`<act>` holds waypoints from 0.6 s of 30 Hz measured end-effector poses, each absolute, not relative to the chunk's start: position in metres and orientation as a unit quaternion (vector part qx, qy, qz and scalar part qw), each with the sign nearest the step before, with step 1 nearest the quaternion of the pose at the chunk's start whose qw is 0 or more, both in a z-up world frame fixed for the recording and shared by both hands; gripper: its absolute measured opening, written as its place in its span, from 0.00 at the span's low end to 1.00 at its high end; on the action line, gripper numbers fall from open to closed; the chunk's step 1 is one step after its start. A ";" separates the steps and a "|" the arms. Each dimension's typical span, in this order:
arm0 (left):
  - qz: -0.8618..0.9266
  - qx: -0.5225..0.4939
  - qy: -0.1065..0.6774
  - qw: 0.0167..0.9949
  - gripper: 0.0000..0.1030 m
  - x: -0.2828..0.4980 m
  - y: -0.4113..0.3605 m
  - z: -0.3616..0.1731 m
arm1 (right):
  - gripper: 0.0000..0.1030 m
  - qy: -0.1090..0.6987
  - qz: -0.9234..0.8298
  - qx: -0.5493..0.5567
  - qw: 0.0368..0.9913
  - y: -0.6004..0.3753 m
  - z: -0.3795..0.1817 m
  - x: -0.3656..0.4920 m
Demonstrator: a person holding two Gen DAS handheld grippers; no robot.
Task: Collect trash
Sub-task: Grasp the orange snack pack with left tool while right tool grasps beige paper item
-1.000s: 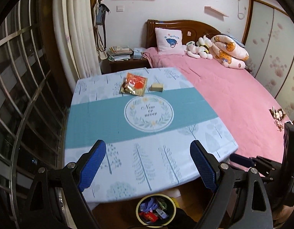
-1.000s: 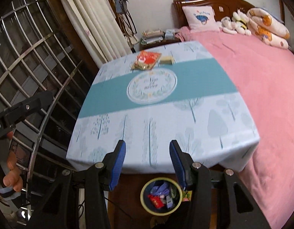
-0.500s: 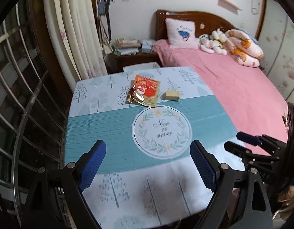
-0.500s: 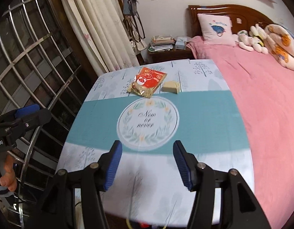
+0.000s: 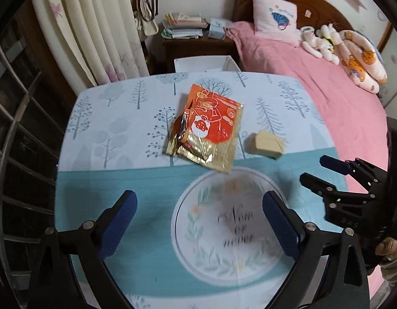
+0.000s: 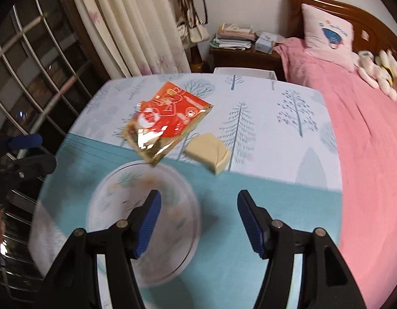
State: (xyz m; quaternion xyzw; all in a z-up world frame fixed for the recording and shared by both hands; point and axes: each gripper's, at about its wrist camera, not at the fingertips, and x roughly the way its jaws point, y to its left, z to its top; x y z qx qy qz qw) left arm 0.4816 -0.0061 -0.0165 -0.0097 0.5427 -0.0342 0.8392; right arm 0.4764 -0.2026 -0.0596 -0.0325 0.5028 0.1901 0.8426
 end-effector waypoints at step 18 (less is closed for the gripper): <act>-0.015 -0.017 0.593 0.805 0.94 0.604 -0.004 -0.098 | 0.52 0.509 0.242 -0.097 0.820 -0.177 -0.123 0.550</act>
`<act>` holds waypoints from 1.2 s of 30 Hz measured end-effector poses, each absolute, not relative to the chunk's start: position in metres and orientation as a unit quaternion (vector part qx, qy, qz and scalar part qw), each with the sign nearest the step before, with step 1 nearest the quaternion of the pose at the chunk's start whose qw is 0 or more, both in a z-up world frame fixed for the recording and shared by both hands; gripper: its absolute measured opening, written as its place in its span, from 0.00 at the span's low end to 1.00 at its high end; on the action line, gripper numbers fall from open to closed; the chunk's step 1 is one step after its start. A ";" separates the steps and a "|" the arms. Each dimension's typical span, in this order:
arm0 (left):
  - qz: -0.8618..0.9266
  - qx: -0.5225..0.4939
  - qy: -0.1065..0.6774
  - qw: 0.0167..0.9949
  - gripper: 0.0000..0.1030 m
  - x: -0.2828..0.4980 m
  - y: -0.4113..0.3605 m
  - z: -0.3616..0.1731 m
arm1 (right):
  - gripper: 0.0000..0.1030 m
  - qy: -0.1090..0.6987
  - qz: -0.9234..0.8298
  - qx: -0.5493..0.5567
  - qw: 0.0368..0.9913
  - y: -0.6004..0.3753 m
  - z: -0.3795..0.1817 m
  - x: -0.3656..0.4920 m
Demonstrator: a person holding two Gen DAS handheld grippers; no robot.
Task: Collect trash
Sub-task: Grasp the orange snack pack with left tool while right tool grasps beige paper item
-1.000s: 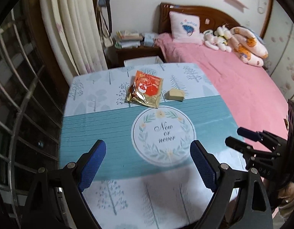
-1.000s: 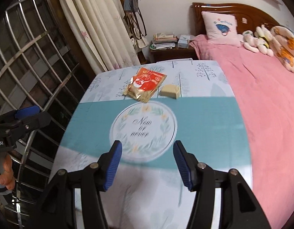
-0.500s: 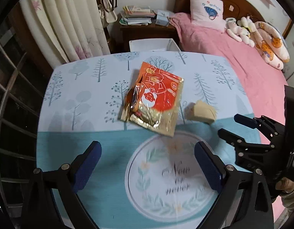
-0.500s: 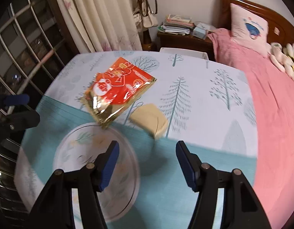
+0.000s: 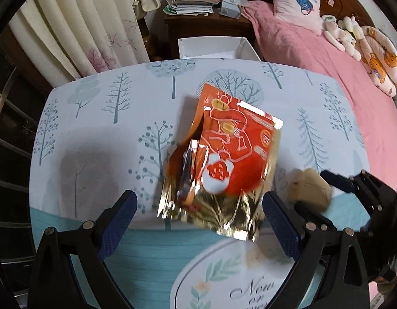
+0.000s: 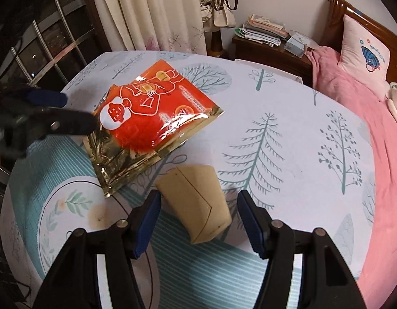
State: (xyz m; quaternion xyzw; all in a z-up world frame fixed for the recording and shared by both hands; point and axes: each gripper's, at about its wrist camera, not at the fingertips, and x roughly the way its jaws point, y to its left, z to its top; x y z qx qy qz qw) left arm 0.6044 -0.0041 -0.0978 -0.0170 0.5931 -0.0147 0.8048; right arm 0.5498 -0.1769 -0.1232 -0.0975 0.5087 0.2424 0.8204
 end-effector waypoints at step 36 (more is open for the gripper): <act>-0.053 -0.007 0.597 0.800 0.08 0.621 -0.045 -0.125 | 0.43 0.526 0.205 -0.015 0.825 -0.182 -0.118 0.550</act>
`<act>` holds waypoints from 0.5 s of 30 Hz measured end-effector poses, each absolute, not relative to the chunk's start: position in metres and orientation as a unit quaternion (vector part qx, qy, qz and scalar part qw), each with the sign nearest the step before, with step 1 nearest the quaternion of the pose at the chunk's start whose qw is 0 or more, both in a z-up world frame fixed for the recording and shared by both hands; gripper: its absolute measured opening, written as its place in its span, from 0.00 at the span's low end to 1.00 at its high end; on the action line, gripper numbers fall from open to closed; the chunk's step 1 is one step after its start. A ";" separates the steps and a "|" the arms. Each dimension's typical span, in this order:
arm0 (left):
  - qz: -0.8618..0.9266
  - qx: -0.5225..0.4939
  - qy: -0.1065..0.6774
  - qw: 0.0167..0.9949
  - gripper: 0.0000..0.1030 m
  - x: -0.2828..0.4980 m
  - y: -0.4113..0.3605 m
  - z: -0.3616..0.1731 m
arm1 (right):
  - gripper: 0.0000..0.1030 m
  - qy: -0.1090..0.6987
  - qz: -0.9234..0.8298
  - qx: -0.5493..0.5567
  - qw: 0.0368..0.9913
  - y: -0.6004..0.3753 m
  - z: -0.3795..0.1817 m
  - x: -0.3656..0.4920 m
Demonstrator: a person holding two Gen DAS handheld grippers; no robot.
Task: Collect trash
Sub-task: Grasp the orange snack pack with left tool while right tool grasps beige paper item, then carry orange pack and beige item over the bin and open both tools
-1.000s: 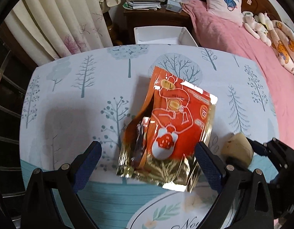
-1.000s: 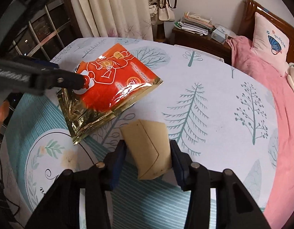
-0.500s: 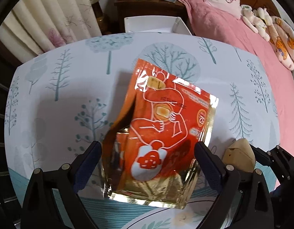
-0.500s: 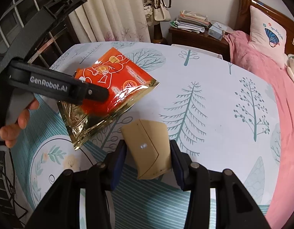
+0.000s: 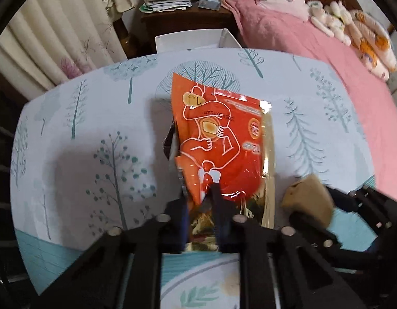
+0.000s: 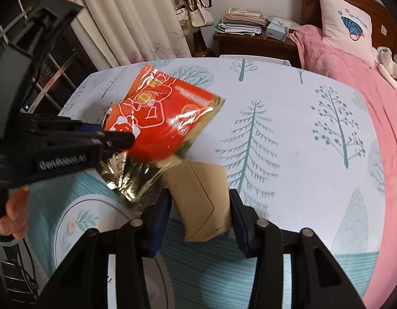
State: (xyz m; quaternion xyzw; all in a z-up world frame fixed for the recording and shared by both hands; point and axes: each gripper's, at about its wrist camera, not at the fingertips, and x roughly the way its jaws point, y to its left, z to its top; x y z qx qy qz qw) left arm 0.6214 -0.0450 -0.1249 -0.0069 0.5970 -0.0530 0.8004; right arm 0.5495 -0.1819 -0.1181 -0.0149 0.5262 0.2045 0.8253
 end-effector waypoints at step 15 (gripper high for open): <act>-0.092 -0.035 0.545 0.833 0.01 0.495 -0.031 -0.054 | 0.43 0.511 0.184 0.018 0.840 -0.192 -0.076 0.454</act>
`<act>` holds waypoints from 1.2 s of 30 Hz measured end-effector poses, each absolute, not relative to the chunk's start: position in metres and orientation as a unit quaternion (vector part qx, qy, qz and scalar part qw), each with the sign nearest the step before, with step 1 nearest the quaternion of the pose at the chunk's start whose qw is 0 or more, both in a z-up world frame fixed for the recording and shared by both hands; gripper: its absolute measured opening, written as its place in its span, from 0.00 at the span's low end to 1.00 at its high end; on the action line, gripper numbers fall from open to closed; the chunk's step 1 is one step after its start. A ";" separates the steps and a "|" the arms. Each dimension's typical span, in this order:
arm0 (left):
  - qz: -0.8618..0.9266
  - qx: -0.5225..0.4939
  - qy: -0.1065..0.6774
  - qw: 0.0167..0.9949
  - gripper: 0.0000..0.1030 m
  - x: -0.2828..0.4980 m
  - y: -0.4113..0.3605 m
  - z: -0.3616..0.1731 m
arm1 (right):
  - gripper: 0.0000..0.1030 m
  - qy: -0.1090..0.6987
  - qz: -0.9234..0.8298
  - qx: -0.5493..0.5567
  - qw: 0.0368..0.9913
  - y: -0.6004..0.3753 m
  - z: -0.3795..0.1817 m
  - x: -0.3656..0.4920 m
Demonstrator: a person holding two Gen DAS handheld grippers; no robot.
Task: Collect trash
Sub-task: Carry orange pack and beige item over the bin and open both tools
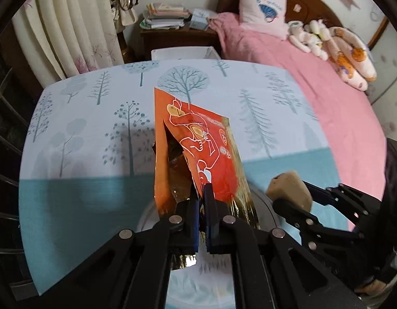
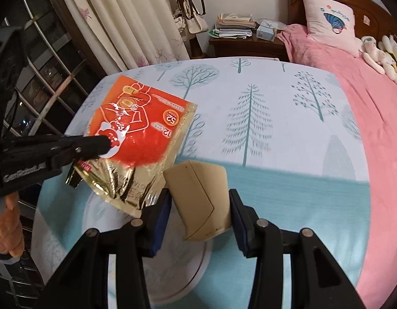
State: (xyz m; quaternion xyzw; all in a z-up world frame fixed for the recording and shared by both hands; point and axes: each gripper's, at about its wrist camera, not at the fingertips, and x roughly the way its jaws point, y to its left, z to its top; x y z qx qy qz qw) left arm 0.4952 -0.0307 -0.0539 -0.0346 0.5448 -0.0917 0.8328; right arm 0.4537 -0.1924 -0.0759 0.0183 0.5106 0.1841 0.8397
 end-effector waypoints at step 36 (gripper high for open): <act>-0.181 -0.024 0.566 0.804 0.01 0.019 0.048 -0.048 | 0.43 0.591 0.149 0.076 0.789 -0.141 -0.102 0.030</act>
